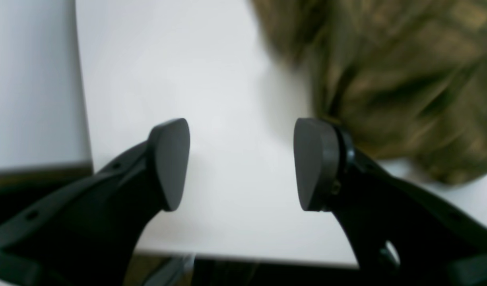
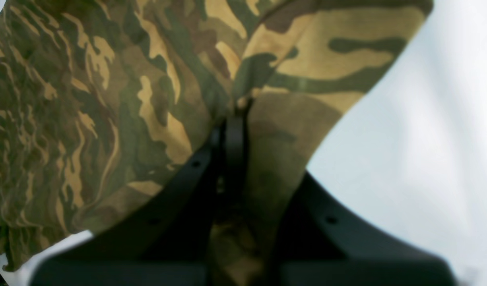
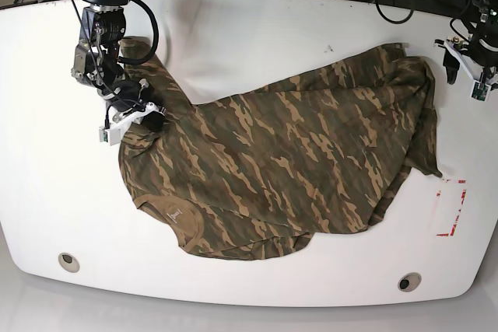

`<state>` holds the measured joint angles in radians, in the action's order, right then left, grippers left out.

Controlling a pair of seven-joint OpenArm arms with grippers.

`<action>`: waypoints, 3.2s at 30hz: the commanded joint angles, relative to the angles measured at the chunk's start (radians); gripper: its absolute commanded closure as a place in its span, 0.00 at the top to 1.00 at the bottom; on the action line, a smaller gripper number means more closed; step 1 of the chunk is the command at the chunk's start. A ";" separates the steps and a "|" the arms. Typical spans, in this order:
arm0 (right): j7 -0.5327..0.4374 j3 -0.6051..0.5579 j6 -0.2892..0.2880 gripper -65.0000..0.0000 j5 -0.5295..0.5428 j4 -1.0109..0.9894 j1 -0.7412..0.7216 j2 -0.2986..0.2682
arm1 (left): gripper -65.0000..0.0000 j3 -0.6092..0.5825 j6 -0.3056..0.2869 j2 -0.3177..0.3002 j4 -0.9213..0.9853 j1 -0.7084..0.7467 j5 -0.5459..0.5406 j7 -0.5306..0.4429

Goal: Layout the t-shirt on the table in an organized manner, then fold the t-shirt properly
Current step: 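Move the left gripper to the shirt corner near it and grasp, then pull the shirt corners outward with both grippers to spread it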

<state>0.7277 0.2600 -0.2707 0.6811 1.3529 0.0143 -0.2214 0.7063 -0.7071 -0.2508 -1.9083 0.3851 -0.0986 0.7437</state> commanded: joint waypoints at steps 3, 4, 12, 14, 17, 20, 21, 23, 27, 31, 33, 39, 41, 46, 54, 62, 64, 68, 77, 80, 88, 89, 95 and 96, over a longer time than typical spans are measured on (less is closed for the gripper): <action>0.016 -0.001 0.000 0.00 -0.008 0.007 -0.017 -0.008 | 0.60 0.006 0.009 0.012 -0.020 0.022 -0.010 -0.022; 0.016 -0.001 0.000 0.00 -0.008 0.007 -0.017 -0.008 | 0.60 0.008 0.009 0.018 -0.020 0.031 -0.010 -0.022; 0.016 -0.001 0.000 0.00 -0.008 0.007 -0.017 -0.008 | 0.59 0.006 0.009 0.081 -0.020 0.085 -0.010 -0.022; 0.016 -0.001 0.000 0.00 -0.008 0.007 -0.017 -0.008 | 0.59 0.009 0.009 0.109 -0.020 0.087 -0.005 -0.048; 0.016 -0.001 0.000 0.00 -0.008 0.007 -0.017 -0.008 | 0.59 0.009 0.009 0.153 -0.020 0.088 0.044 -0.122; 0.016 -0.001 0.000 0.00 -0.008 0.007 -0.017 -0.008 | 0.59 0.009 0.009 0.206 -0.020 0.088 0.098 -0.207; 0.016 -0.001 0.000 0.00 -0.008 0.007 -0.017 -0.008 | 0.59 0.009 0.009 0.230 -0.020 0.088 0.116 -0.244; 0.016 -0.001 0.000 0.00 -0.008 0.007 -0.017 -0.008 | 0.59 0.009 0.009 0.276 -0.020 0.094 0.145 -0.315; 0.016 -0.001 0.000 0.00 -0.008 0.007 -0.017 -0.008 | 0.59 0.009 0.009 0.336 -0.020 0.107 0.176 -0.413; 0.016 -0.001 0.000 0.00 -0.008 0.007 -0.017 -0.008 | 0.59 0.016 0.009 0.384 -0.020 0.110 0.179 -0.465; 0.016 -0.001 0.000 0.00 -0.008 0.007 -0.017 -0.008 | 0.59 0.029 0.009 0.397 -0.020 0.110 0.179 -0.467; 0.016 -0.001 0.000 0.00 -0.008 0.007 -0.017 -0.008 | 0.59 0.066 0.009 0.408 -0.018 0.108 0.181 -0.467; 0.016 -0.001 0.000 0.00 -0.008 0.007 -0.017 -0.008 | 0.59 0.066 0.009 0.408 -0.015 0.110 0.182 -0.465; 0.016 -0.001 0.000 0.00 -0.008 0.007 -0.017 -0.008 | 0.59 0.059 0.009 0.408 -0.012 0.142 0.184 -0.464; 0.016 -0.001 0.000 0.00 -0.008 0.007 -0.018 -0.008 | 0.59 0.005 0.009 0.408 0.014 0.150 0.185 -0.464; 0.016 -0.032 0.000 0.00 -0.008 0.007 -0.018 -0.009 | 0.59 -0.026 0.009 0.408 0.043 0.150 0.185 -0.464; 0.016 -0.034 0.000 0.00 -0.008 0.007 -0.018 -0.009 | 0.59 -0.030 0.009 0.408 0.063 0.150 0.185 -0.464; 0.016 -0.034 0.000 0.00 -0.008 0.007 -0.017 -0.009 | 0.59 -0.030 0.009 0.408 0.112 0.150 0.185 -0.464; 0.016 -0.034 0.000 0.00 -0.008 0.007 -0.017 -0.009 | 0.59 -0.032 0.009 0.391 0.195 0.143 0.185 -0.464; 0.016 -0.035 0.000 0.00 -0.008 0.007 -0.017 -0.009 | 0.59 -0.032 0.009 0.390 0.212 0.142 0.185 -0.464; 0.016 -0.035 0.000 0.00 -0.008 0.007 -0.017 -0.023 | 0.59 -0.033 0.009 0.390 0.220 0.107 0.185 -0.464; 0.016 -0.035 0.000 0.00 -0.008 0.007 -0.017 -0.023 | 0.59 -0.035 0.009 0.390 0.220 0.107 0.185 -0.464; 0.016 -0.035 0.000 0.00 -0.008 0.007 -0.017 -0.028 | 0.59 -0.058 0.009 0.390 0.220 0.090 0.185 -0.464; 0.016 -0.035 0.000 0.00 -0.008 0.007 -0.017 -0.028 | 0.59 -0.060 0.009 0.390 0.220 0.088 0.185 -0.464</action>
<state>0.7368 0.2214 -0.2737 0.6811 1.3518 0.0040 -0.2329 0.6529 -0.6895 0.1383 -1.6855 0.4717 0.0753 0.2497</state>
